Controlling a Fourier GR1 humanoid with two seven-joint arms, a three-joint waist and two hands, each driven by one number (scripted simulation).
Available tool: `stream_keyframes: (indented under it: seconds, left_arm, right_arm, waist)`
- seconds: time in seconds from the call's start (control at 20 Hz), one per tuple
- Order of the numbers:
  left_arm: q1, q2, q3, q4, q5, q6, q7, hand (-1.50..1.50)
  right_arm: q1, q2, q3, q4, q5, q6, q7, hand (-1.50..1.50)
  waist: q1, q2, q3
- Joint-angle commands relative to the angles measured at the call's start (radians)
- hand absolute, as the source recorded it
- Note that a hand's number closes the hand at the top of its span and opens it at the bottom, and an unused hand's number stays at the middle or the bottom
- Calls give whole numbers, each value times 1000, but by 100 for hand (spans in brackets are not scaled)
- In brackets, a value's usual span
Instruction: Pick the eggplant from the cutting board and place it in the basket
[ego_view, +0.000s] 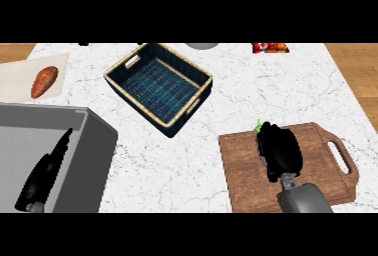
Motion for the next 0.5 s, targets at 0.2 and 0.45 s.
stream_keyframes:
  seconds: [0.2,0.45]
  left_arm:
    - [12,-10,7,-15,11,11,6,0]
    - [3,-10,-16,-18,5,-2,4,0]
  right_arm:
    - [51,112,-15,-144,17,-88,619,150]
    - [-85,114,141,-281,127,-63,945,150]
  waist:
    - [-27,-1,2]
    - [22,-1,-2]
